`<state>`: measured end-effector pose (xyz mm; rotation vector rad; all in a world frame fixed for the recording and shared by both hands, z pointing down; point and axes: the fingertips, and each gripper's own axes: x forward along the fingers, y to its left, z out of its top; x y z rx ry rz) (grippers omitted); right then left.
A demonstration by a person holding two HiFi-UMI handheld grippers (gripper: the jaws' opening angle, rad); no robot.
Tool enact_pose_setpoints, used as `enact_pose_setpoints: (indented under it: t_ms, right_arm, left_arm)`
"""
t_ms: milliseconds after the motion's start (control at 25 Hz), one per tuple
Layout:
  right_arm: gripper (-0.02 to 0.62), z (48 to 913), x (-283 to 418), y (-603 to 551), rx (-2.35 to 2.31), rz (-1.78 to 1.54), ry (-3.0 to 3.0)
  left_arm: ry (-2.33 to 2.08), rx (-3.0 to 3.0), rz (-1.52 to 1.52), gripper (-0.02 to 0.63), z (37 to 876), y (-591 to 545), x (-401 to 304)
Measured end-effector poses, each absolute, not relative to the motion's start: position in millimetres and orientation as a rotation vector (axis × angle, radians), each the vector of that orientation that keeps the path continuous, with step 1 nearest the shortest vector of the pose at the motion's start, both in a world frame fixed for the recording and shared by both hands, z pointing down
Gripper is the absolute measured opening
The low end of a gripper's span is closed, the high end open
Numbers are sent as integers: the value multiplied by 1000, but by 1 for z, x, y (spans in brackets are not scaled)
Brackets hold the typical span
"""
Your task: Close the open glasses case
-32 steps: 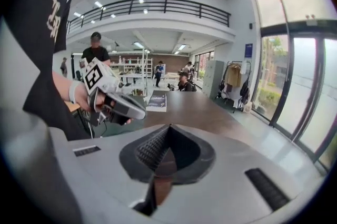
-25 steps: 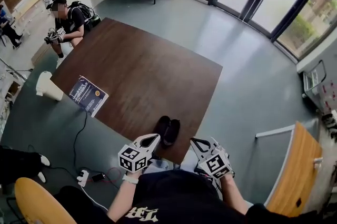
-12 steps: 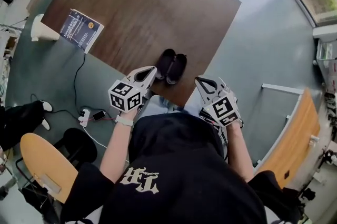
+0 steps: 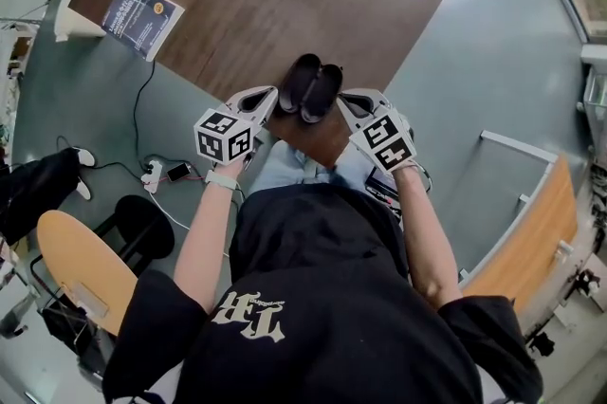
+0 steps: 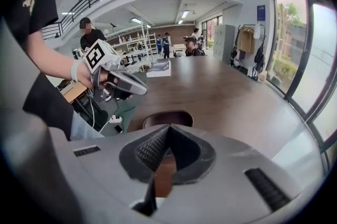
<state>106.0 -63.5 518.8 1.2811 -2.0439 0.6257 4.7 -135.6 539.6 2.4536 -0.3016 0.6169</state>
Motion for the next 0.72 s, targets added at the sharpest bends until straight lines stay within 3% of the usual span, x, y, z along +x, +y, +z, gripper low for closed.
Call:
enact_pose_setpoints:
  t_ms: [280,720]
  right_arm:
    - [-12,589,101,-55,1128,726,-1922]
    - [-12,629,96,-46,1074,774,-1881]
  left_arm:
    - [-346,2411,685,5,585,-161,12]
    - [-309,2344,812,5,637,-161,26]
